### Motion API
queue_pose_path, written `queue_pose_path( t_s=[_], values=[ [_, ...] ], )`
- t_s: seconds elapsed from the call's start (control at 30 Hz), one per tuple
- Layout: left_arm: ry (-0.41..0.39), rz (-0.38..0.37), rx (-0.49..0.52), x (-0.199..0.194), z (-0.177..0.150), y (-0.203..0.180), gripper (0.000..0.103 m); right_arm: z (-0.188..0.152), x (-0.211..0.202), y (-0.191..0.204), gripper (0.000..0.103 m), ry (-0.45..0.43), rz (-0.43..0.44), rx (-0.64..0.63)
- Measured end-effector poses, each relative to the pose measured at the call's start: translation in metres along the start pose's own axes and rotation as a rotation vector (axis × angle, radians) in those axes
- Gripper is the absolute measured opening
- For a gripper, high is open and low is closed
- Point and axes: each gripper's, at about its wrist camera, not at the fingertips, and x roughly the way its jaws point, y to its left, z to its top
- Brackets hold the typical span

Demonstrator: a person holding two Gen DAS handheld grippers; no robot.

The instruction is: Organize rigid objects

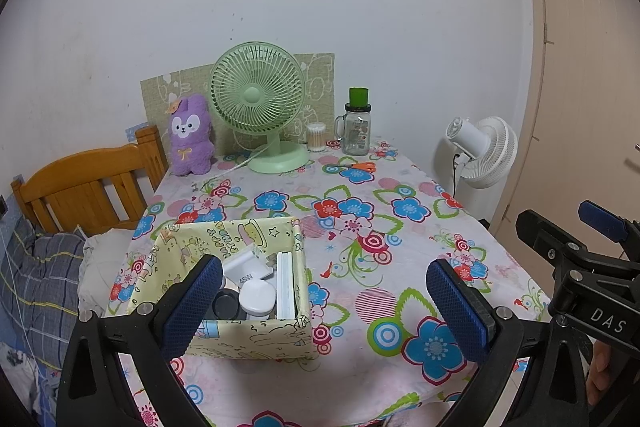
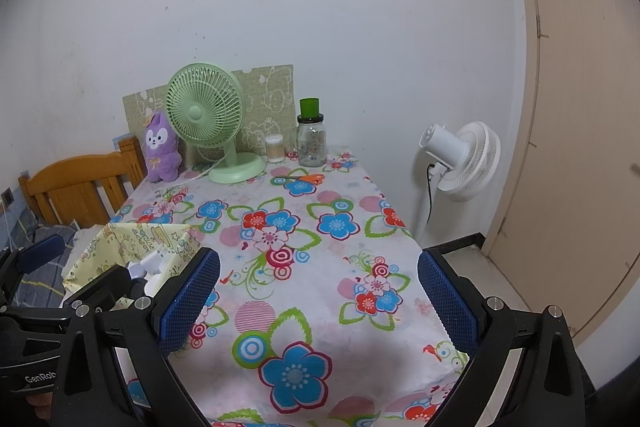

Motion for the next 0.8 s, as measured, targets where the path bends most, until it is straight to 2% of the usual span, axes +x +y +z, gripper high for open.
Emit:
queue_pose_path(
  t_s=[0.8],
  values=[
    [0.012,-0.018,-0.009,0.009,0.0,0.005,0.103,0.003,0.01,0.003,0.101,-0.001,-0.005,-0.008]
  ],
)
